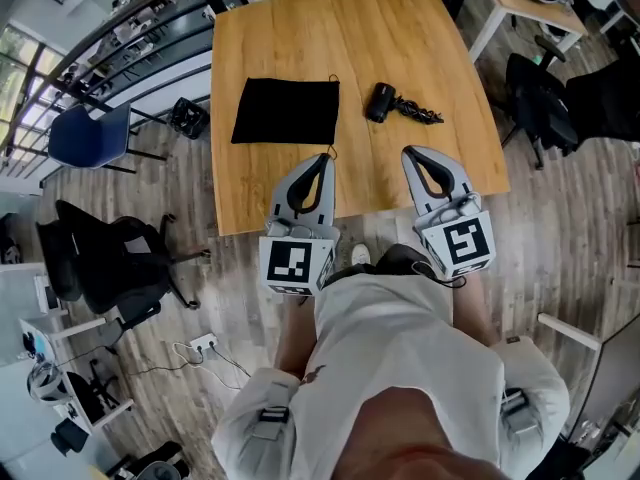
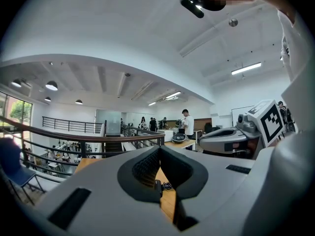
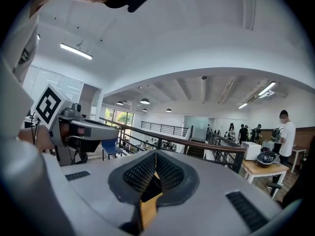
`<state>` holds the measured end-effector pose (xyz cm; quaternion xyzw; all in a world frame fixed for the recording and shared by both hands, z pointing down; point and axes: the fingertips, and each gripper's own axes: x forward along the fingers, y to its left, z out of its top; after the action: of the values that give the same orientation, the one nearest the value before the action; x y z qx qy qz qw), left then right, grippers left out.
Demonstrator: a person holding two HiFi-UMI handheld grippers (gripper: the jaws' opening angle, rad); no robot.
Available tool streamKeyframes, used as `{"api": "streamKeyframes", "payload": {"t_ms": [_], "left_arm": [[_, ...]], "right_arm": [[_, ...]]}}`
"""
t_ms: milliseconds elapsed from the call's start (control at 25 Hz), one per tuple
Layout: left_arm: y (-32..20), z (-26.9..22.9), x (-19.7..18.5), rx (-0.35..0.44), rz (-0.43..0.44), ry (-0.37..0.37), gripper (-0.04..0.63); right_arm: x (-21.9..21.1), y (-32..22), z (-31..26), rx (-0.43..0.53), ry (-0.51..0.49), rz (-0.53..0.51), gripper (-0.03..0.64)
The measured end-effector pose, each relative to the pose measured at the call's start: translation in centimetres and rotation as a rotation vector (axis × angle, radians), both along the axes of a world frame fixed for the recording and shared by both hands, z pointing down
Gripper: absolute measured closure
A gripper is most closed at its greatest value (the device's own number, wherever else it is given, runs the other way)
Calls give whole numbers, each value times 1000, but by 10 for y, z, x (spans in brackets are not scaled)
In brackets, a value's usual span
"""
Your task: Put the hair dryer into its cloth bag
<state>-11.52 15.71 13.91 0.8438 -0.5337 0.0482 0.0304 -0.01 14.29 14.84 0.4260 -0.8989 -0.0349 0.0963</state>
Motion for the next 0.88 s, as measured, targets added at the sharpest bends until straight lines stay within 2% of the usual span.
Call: {"api": "streamKeyframes", "payload": {"t_ms": [400,880], "left_arm": [[-36,6,12,-13,57,-1,575],[-98,22,34,-51,78,-17,575]], "right_arm": [[12,-30,8,-22,1,54,595],[30,-93,24,-60,1,54,595]]}}
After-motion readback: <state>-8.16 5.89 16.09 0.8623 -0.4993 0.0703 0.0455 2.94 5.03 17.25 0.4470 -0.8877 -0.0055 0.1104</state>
